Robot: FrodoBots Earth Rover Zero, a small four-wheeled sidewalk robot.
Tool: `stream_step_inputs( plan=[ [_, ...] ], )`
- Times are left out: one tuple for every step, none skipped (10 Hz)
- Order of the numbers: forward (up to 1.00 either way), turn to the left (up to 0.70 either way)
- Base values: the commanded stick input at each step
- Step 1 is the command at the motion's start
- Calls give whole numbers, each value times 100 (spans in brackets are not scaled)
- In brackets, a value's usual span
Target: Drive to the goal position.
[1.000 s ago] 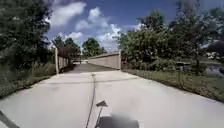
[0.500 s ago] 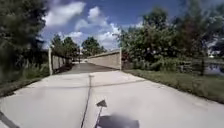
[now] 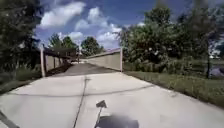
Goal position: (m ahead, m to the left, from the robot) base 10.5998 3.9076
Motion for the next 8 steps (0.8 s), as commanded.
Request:
stream_step_inputs(
  plan=[
    [85, 17],
    [85, 0],
    [85, 0],
    [85, 0],
    [85, 0],
    [85, 0],
    [85, 0],
    [85, 17]
  ],
)
